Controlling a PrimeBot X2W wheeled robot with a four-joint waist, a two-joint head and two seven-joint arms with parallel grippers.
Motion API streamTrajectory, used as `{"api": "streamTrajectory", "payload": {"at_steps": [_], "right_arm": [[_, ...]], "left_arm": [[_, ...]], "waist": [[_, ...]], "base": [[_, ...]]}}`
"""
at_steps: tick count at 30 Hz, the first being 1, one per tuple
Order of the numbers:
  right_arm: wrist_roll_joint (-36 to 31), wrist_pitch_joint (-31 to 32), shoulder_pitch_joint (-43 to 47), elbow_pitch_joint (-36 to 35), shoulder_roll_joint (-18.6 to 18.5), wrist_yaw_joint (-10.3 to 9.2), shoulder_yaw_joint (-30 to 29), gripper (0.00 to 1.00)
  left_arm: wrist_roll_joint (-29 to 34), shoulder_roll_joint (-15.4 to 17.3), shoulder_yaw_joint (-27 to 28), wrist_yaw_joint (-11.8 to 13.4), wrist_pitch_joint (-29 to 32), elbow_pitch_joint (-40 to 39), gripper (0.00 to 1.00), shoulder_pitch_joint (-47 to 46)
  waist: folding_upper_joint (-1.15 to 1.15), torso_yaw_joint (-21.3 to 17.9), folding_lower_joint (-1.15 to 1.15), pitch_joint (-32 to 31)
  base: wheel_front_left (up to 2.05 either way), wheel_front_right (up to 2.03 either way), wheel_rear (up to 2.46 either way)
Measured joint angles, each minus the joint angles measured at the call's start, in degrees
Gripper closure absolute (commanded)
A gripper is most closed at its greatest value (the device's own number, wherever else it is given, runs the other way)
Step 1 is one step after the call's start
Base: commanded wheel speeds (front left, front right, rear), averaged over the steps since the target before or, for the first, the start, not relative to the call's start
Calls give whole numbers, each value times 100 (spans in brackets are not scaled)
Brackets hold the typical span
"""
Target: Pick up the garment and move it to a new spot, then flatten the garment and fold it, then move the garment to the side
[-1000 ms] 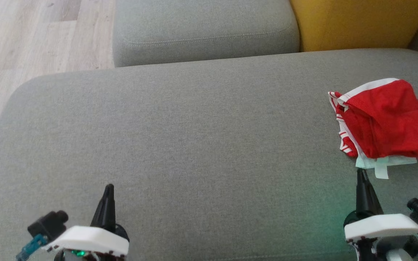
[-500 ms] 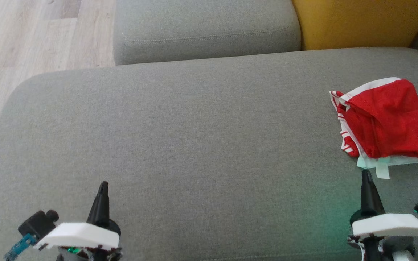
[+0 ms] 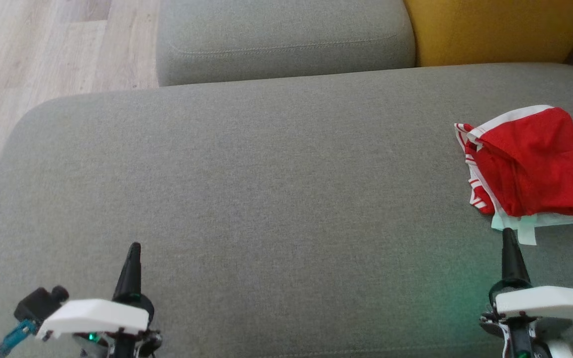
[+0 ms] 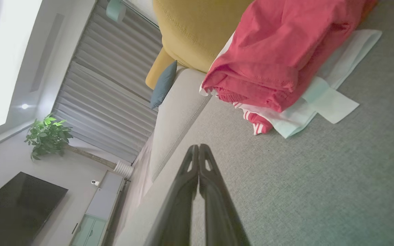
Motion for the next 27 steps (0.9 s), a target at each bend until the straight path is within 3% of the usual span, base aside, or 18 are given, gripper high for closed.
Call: {"api": "streamTrajectory", "payload": {"at_steps": [27], "right_arm": [[1649,422,-114,-33,0,-1,-204,100]], "left_arm": [[-1566,8,348,-158,412,108,100,-211]], "waist": [[0,40,0,70]], "base": [[0,0,0]]}}
